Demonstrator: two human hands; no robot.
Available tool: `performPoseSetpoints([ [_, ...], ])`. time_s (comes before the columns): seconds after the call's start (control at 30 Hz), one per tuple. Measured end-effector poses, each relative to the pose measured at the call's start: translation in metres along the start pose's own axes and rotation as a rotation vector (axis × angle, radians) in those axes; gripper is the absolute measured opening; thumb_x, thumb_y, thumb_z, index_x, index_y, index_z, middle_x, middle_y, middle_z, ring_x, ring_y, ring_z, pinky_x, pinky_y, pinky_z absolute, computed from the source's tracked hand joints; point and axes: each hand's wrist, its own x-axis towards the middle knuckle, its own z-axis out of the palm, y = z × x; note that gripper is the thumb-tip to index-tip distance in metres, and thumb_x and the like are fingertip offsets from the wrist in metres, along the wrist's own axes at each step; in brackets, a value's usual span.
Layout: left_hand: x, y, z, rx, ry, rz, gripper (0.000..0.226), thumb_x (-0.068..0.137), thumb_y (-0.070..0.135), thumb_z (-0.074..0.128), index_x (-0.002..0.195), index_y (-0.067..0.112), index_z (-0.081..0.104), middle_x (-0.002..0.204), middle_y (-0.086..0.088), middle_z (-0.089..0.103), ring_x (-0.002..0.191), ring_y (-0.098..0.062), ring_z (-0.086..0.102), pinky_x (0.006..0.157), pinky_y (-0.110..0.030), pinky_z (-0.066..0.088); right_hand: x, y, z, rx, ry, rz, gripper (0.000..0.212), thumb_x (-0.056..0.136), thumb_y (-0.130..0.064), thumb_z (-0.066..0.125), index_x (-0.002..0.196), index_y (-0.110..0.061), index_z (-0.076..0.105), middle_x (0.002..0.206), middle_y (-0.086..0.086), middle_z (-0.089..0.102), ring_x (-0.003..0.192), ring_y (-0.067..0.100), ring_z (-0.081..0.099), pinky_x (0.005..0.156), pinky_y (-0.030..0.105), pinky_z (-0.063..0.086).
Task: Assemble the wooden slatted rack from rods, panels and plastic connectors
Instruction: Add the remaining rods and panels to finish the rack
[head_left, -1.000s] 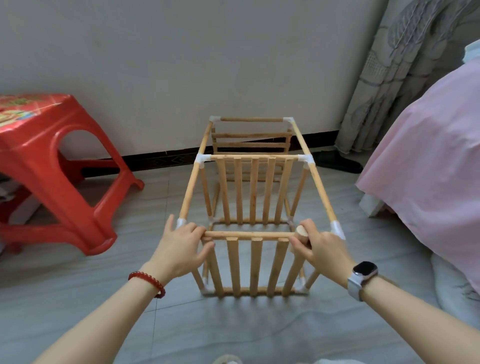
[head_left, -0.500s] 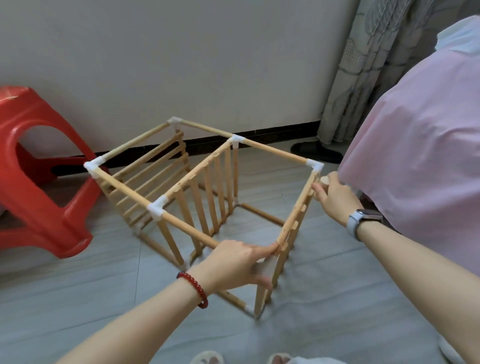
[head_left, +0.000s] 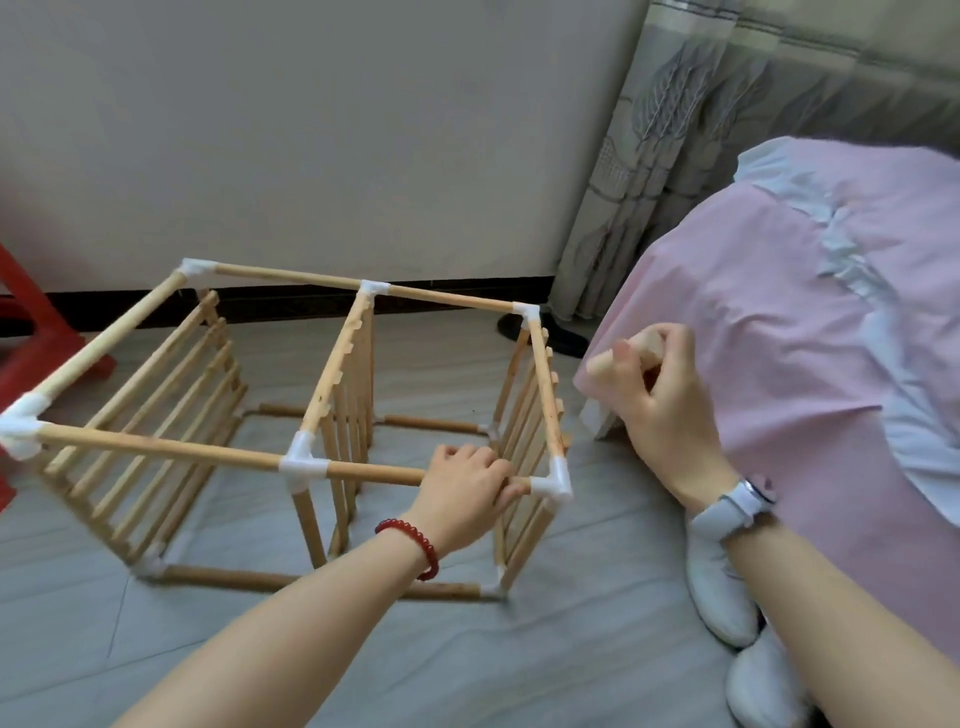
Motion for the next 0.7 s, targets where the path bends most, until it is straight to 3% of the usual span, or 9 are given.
performPoseSetpoints([
  [0.07, -0.018, -0.018, 0.002, 0.092, 0.058, -0.015, 0.039, 0.098, 0.046, 0.025, 0.113, 0.028, 0.056, 0.101, 0.006, 0.061, 0.097, -0.019, 0.055, 0.095, -0.039, 0.03, -0.035, 0.001, 0.015, -0.133, -0.045, 0.049, 0.029, 0.093, -0.043, 0.041, 0.102, -0.015, 0.039, 0.073, -0.012, 0.056, 0.064, 0.013, 0.056, 0.048, 0.03, 0.041],
  [0.17, -0.037, -0.028, 0.002, 0.161, 0.26, -0.005, 0.037, 0.095, 0.041, 0.031, 0.102, 0.026, 0.064, 0.08, 0.007, 0.064, 0.074, -0.018, 0.062, 0.082, -0.04, 0.045, -0.066, 0.008, 0.038, -0.509, -0.494, 0.095, 0.031, 0.098, -0.038, 0.037, 0.109, -0.01, 0.04, 0.08, 0.007, 0.066, 0.076, 0.033, 0.064, 0.062, 0.039, 0.049],
  [0.27, -0.039, -0.029, 0.003, 0.159, 0.341, -0.006, 0.021, 0.091, 0.038, 0.049, 0.095, 0.026, 0.066, 0.071, 0.009, 0.062, 0.063, -0.016, 0.059, 0.07, -0.036, 0.047, -0.012, -0.005, 0.028, -0.255, -0.168, -0.042, 0.026, 0.095, -0.044, 0.04, 0.098, -0.019, 0.035, 0.062, -0.008, 0.052, 0.051, 0.014, 0.053, 0.043, 0.025, 0.035],
  [0.37, -0.038, -0.028, 0.003, 0.141, 0.318, -0.026, 0.012, 0.088, 0.036, 0.06, 0.092, 0.026, 0.065, 0.069, 0.009, 0.061, 0.061, -0.017, 0.057, 0.067, -0.035, 0.044, 0.0, -0.01, 0.016, -0.024, 0.213, 0.007, 0.026, 0.092, -0.047, 0.037, 0.097, -0.021, 0.033, 0.064, -0.018, 0.048, 0.053, -0.001, 0.05, 0.045, 0.015, 0.035],
  [0.4, -0.039, -0.029, 0.003, 0.138, 0.301, -0.037, 0.012, 0.089, 0.037, 0.058, 0.092, 0.027, 0.064, 0.069, 0.009, 0.061, 0.062, -0.017, 0.057, 0.067, -0.035, 0.043, -0.019, -0.005, 0.02, -0.072, 0.135, 0.087, 0.027, 0.093, -0.044, 0.037, 0.096, -0.018, 0.035, 0.066, -0.014, 0.051, 0.055, 0.003, 0.052, 0.046, 0.022, 0.041],
  [0.47, -0.039, -0.029, 0.003, 0.137, 0.278, -0.044, 0.015, 0.092, 0.039, 0.052, 0.094, 0.028, 0.063, 0.072, 0.009, 0.061, 0.065, -0.016, 0.057, 0.07, -0.034, 0.041, -0.063, -0.002, 0.034, -0.291, -0.332, 0.27, 0.025, 0.095, -0.038, 0.038, 0.095, -0.014, 0.037, 0.075, 0.004, 0.063, 0.069, 0.028, 0.061, 0.06, 0.039, 0.049],
  [0.53, -0.037, -0.028, 0.002, 0.136, 0.24, -0.052, 0.024, 0.096, 0.042, 0.039, 0.101, 0.03, 0.059, 0.08, 0.01, 0.062, 0.073, -0.015, 0.056, 0.076, -0.034, 0.036, -0.064, 0.003, 0.041, -0.313, -0.479, 0.26, 0.021, 0.096, -0.037, 0.038, 0.096, -0.016, 0.037, 0.08, 0.007, 0.065, 0.072, 0.03, 0.064, 0.064, 0.042, 0.051],
  [0.6, -0.038, -0.028, 0.001, 0.131, 0.162, -0.066, 0.032, 0.099, 0.045, 0.026, 0.109, 0.031, 0.054, 0.09, 0.01, 0.061, 0.082, -0.015, 0.055, 0.08, -0.034, 0.031, -0.035, -0.006, 0.035, -0.176, -0.305, 0.138, 0.022, 0.094, -0.042, 0.037, 0.094, -0.02, 0.036, 0.074, 0.0, 0.064, 0.061, 0.014, 0.062, 0.052, 0.036, 0.05],
  [0.7, -0.039, -0.029, 0.001, 0.124, 0.146, -0.072, 0.036, 0.099, 0.045, 0.023, 0.116, 0.031, 0.051, 0.097, 0.009, 0.06, 0.088, -0.016, 0.053, 0.083, -0.034, 0.028, -0.014, -0.021, 0.024, 0.041, 0.194, -0.01, 0.025, 0.091, -0.048, 0.039, 0.094, -0.024, 0.034, 0.066, -0.02, 0.055, 0.057, 0.003, 0.052, 0.046, 0.009, 0.037],
])
